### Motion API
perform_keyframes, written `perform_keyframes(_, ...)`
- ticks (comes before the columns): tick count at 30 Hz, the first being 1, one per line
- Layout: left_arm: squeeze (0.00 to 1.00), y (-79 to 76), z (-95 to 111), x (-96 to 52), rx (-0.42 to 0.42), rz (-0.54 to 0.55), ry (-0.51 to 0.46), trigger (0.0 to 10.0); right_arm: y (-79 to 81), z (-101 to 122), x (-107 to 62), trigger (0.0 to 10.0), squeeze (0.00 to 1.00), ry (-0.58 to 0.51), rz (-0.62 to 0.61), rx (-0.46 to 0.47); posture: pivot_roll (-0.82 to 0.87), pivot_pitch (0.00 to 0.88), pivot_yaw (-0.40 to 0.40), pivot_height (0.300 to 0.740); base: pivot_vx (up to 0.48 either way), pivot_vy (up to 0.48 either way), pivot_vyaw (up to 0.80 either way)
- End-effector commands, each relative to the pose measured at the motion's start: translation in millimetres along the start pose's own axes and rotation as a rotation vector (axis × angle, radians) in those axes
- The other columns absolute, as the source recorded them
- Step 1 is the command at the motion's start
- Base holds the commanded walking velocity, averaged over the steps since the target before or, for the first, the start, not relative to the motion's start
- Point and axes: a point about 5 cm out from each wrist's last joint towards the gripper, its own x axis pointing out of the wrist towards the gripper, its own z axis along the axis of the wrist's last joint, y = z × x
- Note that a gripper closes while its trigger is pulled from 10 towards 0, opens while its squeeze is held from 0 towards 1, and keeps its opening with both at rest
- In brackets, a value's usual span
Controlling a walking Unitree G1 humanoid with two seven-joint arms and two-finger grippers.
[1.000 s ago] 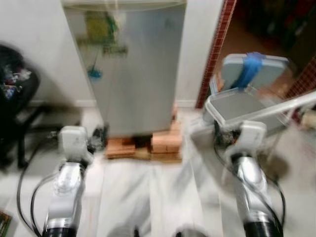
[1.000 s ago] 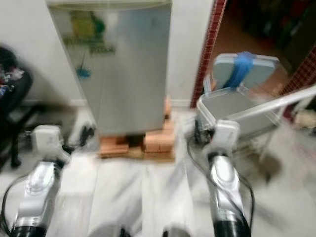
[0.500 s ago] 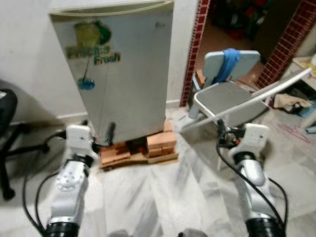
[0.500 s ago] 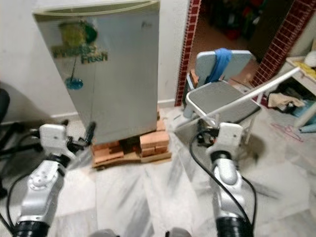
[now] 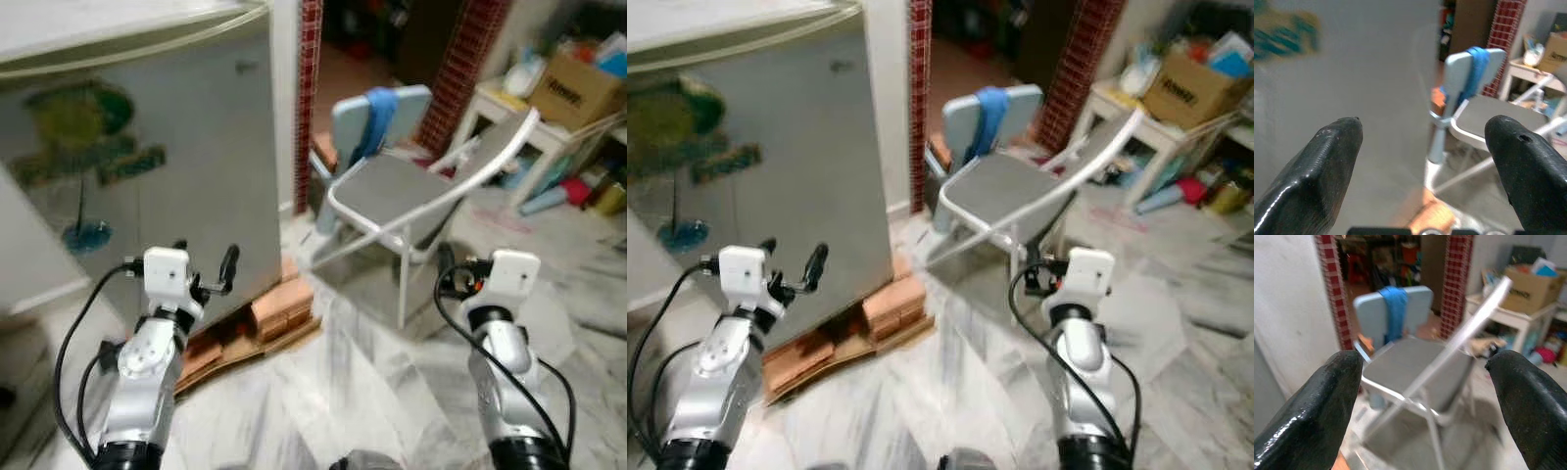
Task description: Restocking fridge
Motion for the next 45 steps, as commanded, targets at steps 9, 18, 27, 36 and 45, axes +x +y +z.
perform_keyframes(9, 0.00, -1.0, -9, -8.5, 0.024, -0.002, 0.033, 10.0, 8.2, 4, 3.3, 10.0, 0.00, -0.013, 0.032, 0.007, 0.04, 0.000, -0.027, 0.740, 0.028, 0.338, 0.00)
perform_keyframes(18, 0.00, 0.1, -23, -18.5, 0.039, 0.023, 0.095, 10.0, 4.5, -3, -2.0, 10.0, 0.00, 0.007, 0.003, 0.002, 0.05, 0.000, -0.030, 0.740, 0.000, 0.000, 0.00)
perform_keyframes(27, 0.00, -4.0, -30, -25.9, 0.005, -0.013, 0.125, 10.0, 5.8, -7, -3.2, 10.0, 0.00, 0.022, -0.002, 0.005, 0.05, 0.000, -0.030, 0.740, 0.000, 0.270, 0.00)
perform_keyframes(36, 0.00, -4.7, -29, -26.4, 0.004, -0.021, 0.126, 10.0, 6.1, -4, 2.5, 10.0, 0.00, 0.015, -0.002, 0.002, 0.06, 0.000, -0.030, 0.740, 0.000, 0.480, 0.00)
perform_keyframes(45, 0.00, -7.8, -31, -31.5, 0.016, -0.035, 0.135, 10.0, 6.7, -6, 2.9, 10.0, 0.00, 0.023, -0.003, -0.001, 0.06, 0.000, -0.030, 0.740, 0.000, 0.480, 0.00)
